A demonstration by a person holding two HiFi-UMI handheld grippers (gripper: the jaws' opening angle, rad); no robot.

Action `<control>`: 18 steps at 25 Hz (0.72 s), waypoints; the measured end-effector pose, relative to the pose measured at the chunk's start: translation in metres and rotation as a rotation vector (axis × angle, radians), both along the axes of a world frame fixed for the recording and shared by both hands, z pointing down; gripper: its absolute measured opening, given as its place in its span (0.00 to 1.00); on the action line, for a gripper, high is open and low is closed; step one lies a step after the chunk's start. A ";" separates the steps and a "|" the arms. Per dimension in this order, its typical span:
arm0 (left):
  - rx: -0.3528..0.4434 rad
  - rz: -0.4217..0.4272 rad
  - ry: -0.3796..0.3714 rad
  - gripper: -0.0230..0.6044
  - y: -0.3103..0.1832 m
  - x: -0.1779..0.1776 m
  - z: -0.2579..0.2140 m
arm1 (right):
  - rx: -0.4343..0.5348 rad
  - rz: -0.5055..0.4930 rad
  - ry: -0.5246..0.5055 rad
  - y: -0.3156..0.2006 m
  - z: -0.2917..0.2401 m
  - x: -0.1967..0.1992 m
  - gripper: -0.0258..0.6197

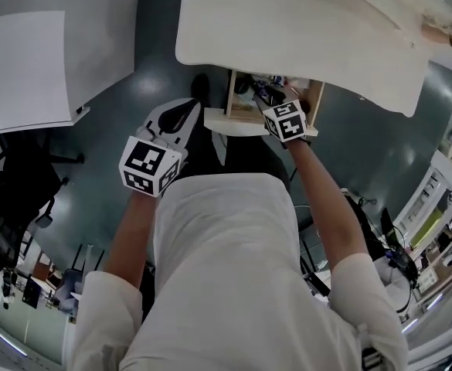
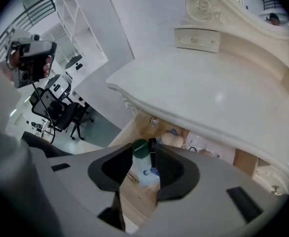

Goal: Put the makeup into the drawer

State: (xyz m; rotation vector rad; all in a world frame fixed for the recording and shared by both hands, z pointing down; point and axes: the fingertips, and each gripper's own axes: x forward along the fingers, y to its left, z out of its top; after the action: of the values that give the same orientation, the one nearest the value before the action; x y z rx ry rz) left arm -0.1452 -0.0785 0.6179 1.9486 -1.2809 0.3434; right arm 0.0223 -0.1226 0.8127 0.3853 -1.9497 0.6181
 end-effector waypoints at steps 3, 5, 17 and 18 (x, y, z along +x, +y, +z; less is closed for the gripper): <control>0.000 0.030 -0.012 0.06 0.006 -0.004 -0.002 | 0.014 0.030 0.004 0.005 -0.011 0.007 0.28; 0.003 0.060 -0.028 0.06 0.000 -0.003 -0.008 | 0.035 0.070 -0.001 -0.003 -0.025 0.016 0.27; 0.049 0.218 -0.024 0.06 -0.008 0.008 -0.029 | 0.182 0.277 -0.058 -0.013 -0.097 0.041 0.14; 0.055 0.229 -0.017 0.06 -0.008 0.010 -0.032 | 0.194 0.295 -0.066 -0.012 -0.104 0.043 0.14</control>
State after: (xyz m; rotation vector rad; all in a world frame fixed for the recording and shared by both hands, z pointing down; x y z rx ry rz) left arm -0.1349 -0.0867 0.5862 2.1492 -1.0891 0.4427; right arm 0.0653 -0.1346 0.7090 0.7928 -2.0395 0.6361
